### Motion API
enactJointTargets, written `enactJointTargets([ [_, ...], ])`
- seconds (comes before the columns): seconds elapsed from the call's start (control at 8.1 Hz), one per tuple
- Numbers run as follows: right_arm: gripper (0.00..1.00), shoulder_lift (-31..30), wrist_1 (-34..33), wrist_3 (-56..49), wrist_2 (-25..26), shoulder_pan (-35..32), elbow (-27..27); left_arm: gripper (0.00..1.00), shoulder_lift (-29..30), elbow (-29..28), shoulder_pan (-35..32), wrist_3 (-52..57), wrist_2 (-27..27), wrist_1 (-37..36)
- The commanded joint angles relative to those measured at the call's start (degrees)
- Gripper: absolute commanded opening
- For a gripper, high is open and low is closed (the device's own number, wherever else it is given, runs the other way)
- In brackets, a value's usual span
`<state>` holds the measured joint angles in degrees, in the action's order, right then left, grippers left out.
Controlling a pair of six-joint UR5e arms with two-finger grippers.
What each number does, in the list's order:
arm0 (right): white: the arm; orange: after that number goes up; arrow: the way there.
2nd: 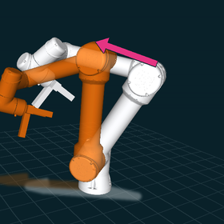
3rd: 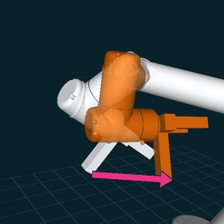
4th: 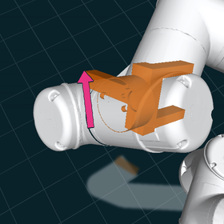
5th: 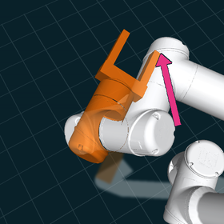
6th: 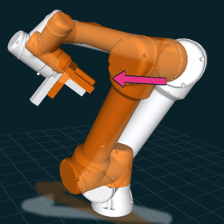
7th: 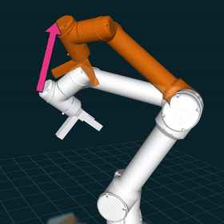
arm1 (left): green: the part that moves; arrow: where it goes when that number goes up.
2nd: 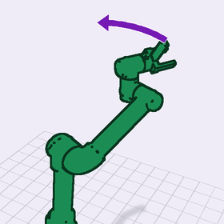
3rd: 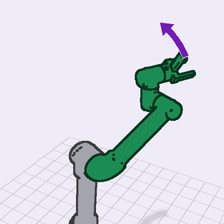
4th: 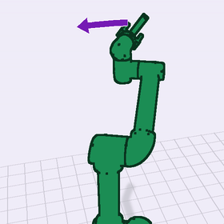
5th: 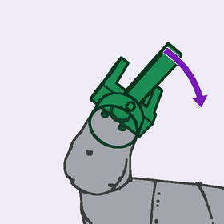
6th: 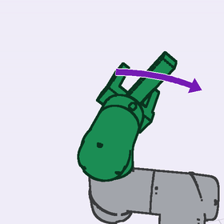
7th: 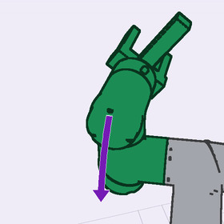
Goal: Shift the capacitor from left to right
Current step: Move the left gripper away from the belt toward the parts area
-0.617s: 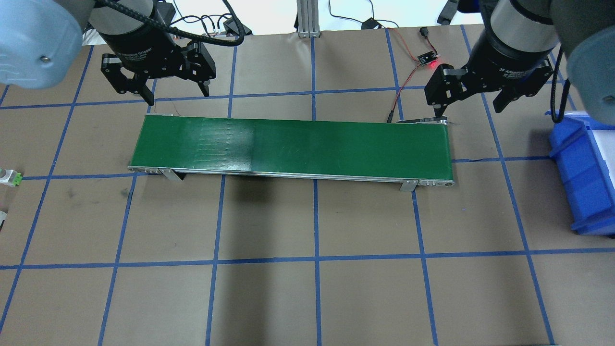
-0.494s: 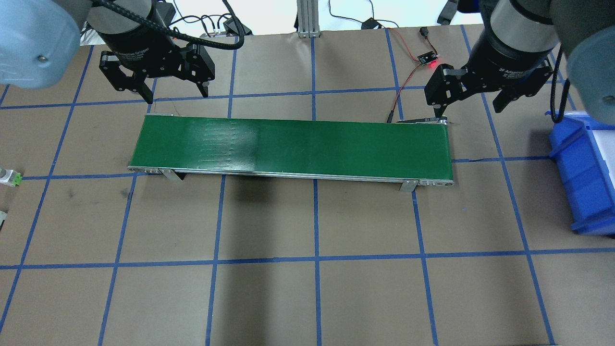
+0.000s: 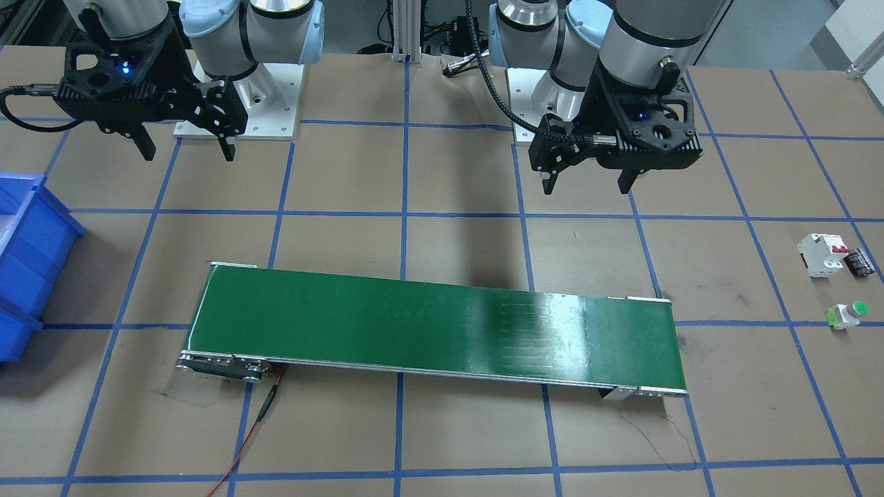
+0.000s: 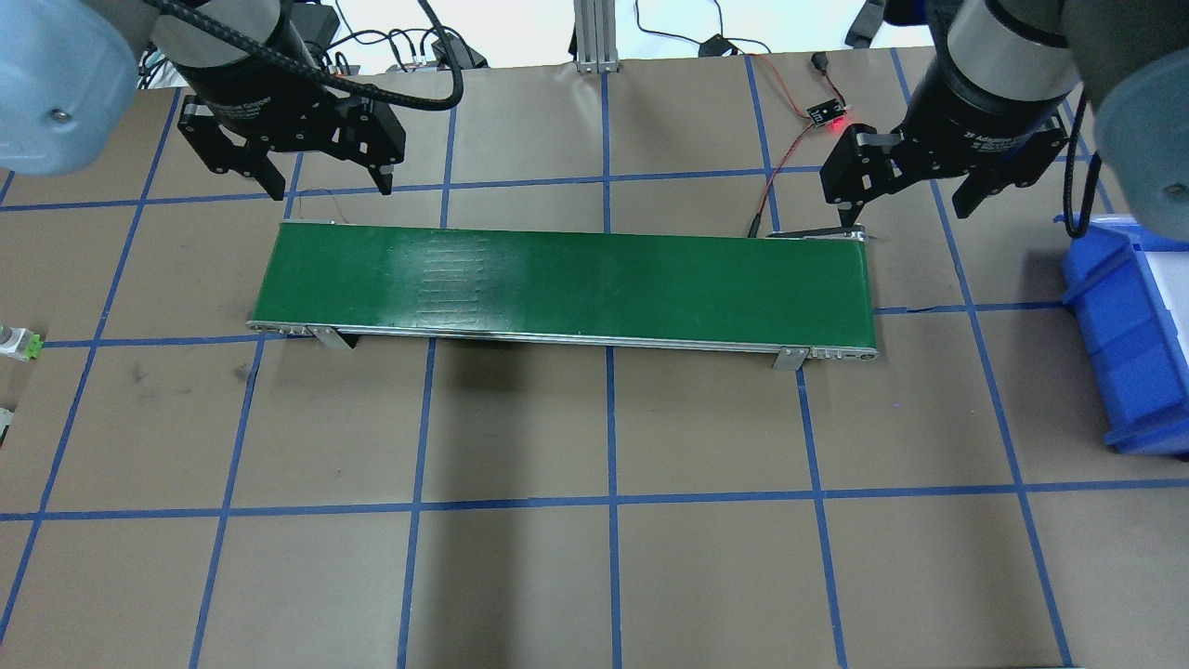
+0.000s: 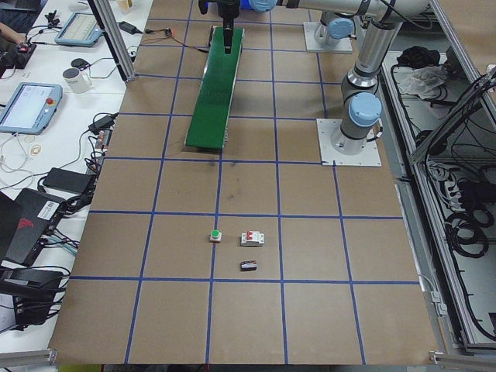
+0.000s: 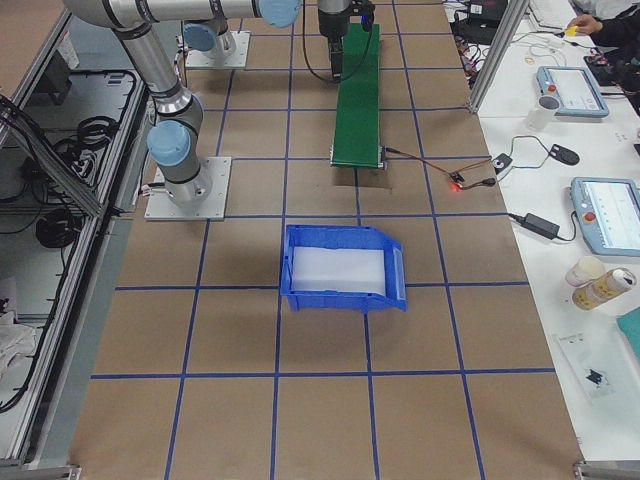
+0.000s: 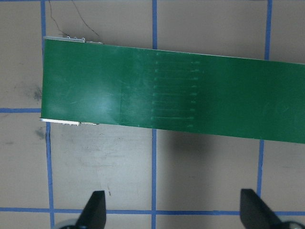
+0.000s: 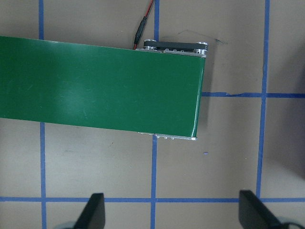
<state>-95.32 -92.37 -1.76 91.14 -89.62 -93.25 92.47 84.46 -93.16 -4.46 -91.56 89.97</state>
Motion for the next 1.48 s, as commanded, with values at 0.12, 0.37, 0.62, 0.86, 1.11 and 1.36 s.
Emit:
enactJointTargets([
  [0.12,1.0,0.0,0.0,0.0,0.0,0.0,0.0,1.0,0.8,-0.8,15.7,12.1,-0.5,-0.1],
  [0.37,1.0,0.0,0.0,0.0,0.0,0.0,0.0,1.0,1.8,-0.8,28.8,20.8,-0.5,-0.7],
  [0.62,1.0,0.0,0.0,0.0,0.1,0.0,0.0,1.0,3.4,-0.8,37.2,30.7,-0.7,-3.3],
  [0.86,1.0,0.0,0.0,0.0,0.0,0.0,0.0,1.0,6.3,-0.8,45.3,42.1,-0.9,-8.5],
  [1.11,1.0,0.0,0.0,0.0,0.1,0.0,0.0,1.0,11.3,-0.8,54.3,51.5,-0.4,-12.4],
  [1.36,1.0,0.0,0.0,0.0,0.0,0.0,0.0,1.0,17.6,-0.8,60.1,59.2,-0.5,-18.2],
])
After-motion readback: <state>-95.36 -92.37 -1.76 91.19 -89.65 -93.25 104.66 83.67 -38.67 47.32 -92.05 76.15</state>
